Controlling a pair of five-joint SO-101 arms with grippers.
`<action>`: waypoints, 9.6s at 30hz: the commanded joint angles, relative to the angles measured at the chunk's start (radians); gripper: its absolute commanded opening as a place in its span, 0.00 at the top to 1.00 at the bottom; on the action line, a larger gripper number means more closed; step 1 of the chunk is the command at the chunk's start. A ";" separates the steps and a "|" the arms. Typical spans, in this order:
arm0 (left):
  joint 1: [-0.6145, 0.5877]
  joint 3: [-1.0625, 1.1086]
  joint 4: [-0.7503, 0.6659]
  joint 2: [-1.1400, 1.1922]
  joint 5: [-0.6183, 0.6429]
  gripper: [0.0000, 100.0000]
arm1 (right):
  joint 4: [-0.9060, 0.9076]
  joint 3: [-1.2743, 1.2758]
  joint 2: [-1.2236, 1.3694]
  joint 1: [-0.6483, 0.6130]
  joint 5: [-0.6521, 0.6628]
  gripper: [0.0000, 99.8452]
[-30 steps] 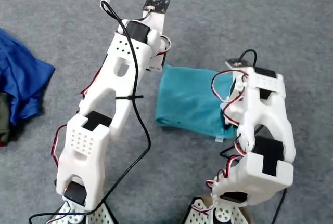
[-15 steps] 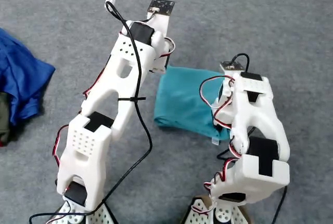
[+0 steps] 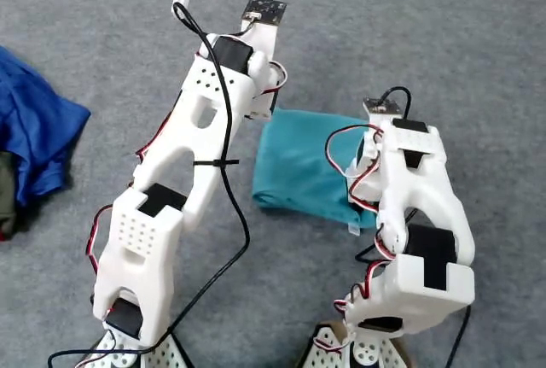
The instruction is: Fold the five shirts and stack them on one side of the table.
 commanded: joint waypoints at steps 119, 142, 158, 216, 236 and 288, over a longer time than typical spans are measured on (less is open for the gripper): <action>-0.002 -0.074 0.098 -0.073 0.028 0.98 | 0.512 -0.461 -0.139 0.090 -0.192 0.80; -0.037 -0.066 0.149 -0.174 -0.005 0.98 | 0.244 -0.395 -0.130 0.079 -1.005 0.79; -0.037 -0.071 0.143 -0.165 -0.006 0.98 | -0.334 0.038 -0.130 0.053 -1.040 0.79; -0.038 -0.071 0.149 -0.173 -0.005 0.98 | -0.133 -0.315 -0.131 0.611 -0.551 1.00; -0.038 -0.071 0.149 -0.174 -0.006 0.98 | -0.141 -0.318 -0.128 1.181 -0.158 1.00; -0.037 -0.068 0.152 -0.174 -0.002 0.98 | 0.044 -0.332 -0.125 0.628 -0.169 0.83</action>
